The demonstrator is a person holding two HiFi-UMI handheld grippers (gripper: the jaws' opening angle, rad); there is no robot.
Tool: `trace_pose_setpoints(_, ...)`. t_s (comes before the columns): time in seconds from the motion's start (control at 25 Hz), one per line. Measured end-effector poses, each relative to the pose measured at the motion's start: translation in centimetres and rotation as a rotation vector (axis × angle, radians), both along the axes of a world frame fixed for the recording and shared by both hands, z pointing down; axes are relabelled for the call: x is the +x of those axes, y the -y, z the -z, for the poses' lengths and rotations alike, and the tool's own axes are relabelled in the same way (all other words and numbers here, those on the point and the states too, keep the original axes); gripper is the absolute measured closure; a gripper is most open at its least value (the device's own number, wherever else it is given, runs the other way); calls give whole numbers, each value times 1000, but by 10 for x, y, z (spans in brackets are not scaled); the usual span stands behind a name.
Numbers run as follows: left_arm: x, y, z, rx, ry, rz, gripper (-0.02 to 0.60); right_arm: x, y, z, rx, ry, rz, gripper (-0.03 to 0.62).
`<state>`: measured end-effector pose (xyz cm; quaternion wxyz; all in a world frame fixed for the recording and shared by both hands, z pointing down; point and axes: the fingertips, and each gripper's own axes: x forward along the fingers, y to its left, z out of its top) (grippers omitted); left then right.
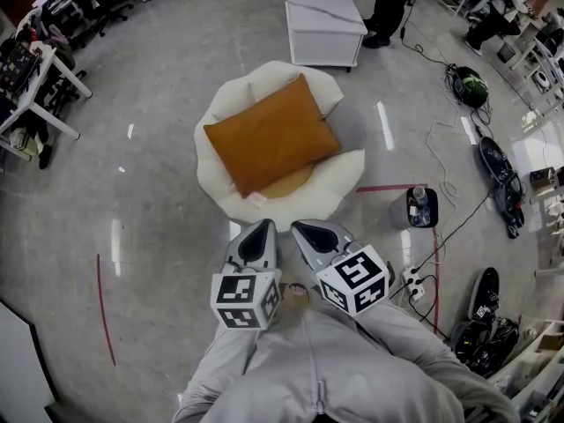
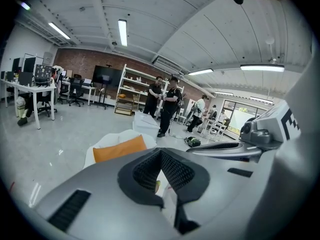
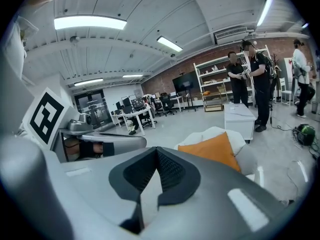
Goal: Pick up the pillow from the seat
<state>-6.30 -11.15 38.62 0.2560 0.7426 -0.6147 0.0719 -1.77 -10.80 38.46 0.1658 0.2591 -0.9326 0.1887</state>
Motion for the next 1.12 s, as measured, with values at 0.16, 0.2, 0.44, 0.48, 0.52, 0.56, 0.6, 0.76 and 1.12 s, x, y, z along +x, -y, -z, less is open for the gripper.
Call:
trace_pose_setpoints(0.16,-19,28,-1,-8,1,-15,580,-20,28,-2,-19,3,-6,595)
trace_pose_setpoints(0.2,-25,35,-1,-11,0,-17,579,-26,36,-2,-22,4,-6,595)
trace_pose_setpoints(0.44,-61,83,-3,-27,-1,-32,580,-63,85,-2,-34,-2,-7,595)
trace_pose_setpoints(0.48,-65,92,-3,-28,-1,-37,580,-67,94,-2,-38,1,-13,595)
trace_pose_setpoints(0.52,-70,100,-4,-31,0,-40,580,-71,103,-2,-42,5,-21,595)
trace_pose_setpoints(0.56,-75,108,-4,-34,0,-43,580,-76,112,-2,-46,8,-29,595)
trace_pose_setpoints(0.6,-80,116,-5,-37,0,-46,580,-80,120,-2,-50,10,-36,595)
trace_pose_setpoints(0.76,-98,144,-6,-44,-2,-66,580,-99,147,-6,-59,-4,-49,595)
trace_pose_setpoints(1.12,-126,202,-14,-54,4,-132,580,-130,201,-19,-70,-24,-114,595)
